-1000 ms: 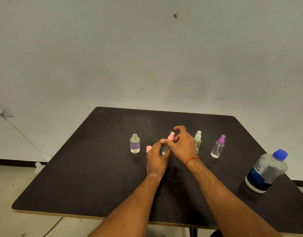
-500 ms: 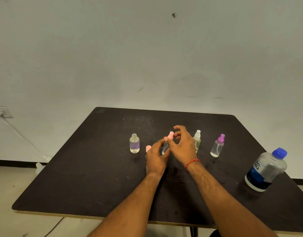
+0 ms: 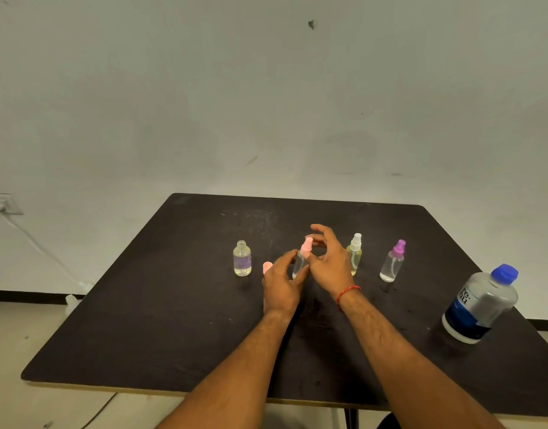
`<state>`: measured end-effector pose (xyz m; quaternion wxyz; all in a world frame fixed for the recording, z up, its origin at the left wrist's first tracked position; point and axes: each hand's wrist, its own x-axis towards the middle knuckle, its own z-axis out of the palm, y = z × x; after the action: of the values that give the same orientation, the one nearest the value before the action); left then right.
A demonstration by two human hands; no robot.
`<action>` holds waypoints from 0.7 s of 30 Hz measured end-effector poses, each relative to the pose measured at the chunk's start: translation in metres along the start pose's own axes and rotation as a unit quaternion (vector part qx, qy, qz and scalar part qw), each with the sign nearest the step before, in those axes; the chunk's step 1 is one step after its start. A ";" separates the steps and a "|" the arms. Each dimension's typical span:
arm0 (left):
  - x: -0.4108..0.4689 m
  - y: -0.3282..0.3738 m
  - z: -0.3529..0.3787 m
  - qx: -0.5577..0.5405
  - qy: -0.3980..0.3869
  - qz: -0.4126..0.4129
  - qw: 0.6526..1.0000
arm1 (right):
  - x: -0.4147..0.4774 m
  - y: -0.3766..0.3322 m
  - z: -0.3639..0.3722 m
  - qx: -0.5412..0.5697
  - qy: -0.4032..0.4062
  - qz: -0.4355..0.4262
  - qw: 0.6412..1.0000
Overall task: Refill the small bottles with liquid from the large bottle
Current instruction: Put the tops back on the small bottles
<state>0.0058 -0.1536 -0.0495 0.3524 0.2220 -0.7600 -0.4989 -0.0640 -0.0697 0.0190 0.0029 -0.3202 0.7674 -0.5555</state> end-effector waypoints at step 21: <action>0.000 0.000 -0.001 0.018 0.003 0.003 1.000 | 0.000 0.002 0.002 -0.036 0.023 0.019 0.999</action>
<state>0.0067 -0.1540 -0.0496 0.3519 0.2276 -0.7687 -0.4831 -0.0641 -0.0714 0.0167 -0.0155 -0.2925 0.7929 -0.5343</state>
